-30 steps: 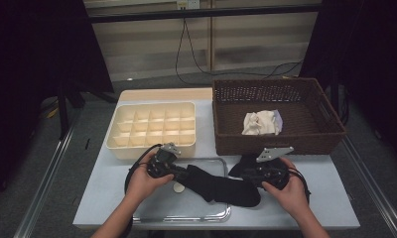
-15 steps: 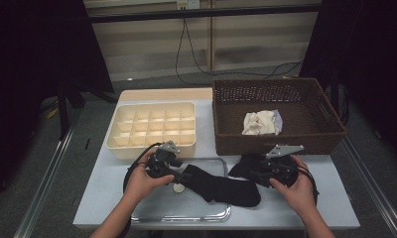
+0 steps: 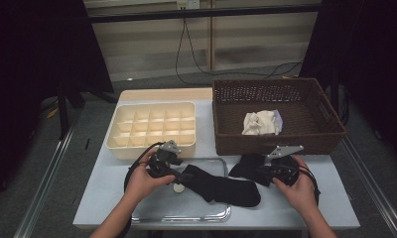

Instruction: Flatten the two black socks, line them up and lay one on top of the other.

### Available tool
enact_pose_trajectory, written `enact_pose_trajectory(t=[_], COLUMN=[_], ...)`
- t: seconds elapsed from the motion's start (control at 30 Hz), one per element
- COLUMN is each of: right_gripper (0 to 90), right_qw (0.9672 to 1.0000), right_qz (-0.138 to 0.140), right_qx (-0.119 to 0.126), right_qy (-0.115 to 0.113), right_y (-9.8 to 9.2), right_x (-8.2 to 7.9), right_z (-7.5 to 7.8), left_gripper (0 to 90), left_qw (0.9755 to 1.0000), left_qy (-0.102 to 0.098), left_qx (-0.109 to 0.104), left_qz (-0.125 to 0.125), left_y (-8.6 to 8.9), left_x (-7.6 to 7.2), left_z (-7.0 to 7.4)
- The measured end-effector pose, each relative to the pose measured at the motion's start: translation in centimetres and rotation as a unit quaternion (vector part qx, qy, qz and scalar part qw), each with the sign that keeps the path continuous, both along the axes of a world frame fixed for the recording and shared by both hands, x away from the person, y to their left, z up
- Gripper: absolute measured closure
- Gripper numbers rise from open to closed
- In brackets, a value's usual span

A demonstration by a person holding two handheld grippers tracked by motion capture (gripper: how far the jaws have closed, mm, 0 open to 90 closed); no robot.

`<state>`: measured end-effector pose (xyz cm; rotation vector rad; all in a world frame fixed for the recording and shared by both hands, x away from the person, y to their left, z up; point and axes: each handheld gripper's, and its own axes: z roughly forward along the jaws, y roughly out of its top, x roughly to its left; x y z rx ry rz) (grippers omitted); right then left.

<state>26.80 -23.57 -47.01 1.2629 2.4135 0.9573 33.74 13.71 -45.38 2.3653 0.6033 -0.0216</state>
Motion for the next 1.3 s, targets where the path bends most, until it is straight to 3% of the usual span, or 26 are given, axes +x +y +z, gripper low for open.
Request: enact_pose_trajectory(t=[0.13, 0.37, 0.57, 0.7, 0.83, 0.93, 1.13, 1.27, 1.3], right_gripper=[85.5, 85.8, 85.8, 85.8, 85.4, 85.1, 85.3, 77.7, 69.9], right_qw=[1.0, 0.9988, 0.9973, 0.9957, 0.9964, 0.9979, 0.9981, 0.9989, 0.999], right_qz=[0.004, 0.013, 0.033, 0.037, 0.031, 0.024, 0.017, 0.017, 0.017], right_qx=[0.004, 0.047, 0.064, 0.082, 0.076, 0.056, 0.058, 0.043, 0.041], right_qy=[0.001, -0.005, -0.016, -0.02, -0.023, -0.019, -0.012, -0.009, -0.009], right_y=[0.0, 0.3, 1.2, 1.8, 2.1, 2.1, 1.7, 1.8, 1.9], right_x=[0.0, -0.1, -0.1, -0.1, 0.3, 0.7, 1.2, 1.5, 1.5], right_z=[0.2, 1.2, 2.1, 2.6, 2.4, 1.7, 1.0, 0.4, 0.3], left_gripper=[26.0, 25.7, 24.7, 24.4, 24.2, 24.2, 24.2, 24.0, 23.6], left_qw=[1.0, 1.0, 0.9998, 0.9999, 0.9999, 0.9999, 0.9999, 0.9999, 0.9999], left_qy=[0.001, 0.003, 0.005, 0.002, 0.004, 0.003, 0.005, 0.005, 0.003], left_qx=[-0.001, -0.005, -0.017, -0.004, -0.003, 0.001, 0.002, 0.001, 0.002], left_qz=[-0.003, -0.001, -0.003, -0.014, -0.013, -0.017, -0.015, -0.015, -0.016], left_y=[-0.1, -0.2, -0.6, -0.9, -0.9, -0.9, -1.0, -0.8, -0.8], left_x=[0.0, 0.0, 0.0, 0.1, 0.0, 0.0, 0.0, 0.0, 0.0], left_z=[0.0, 0.1, 0.1, 0.1, 0.1, 0.1, -0.1, -0.1, -0.1])
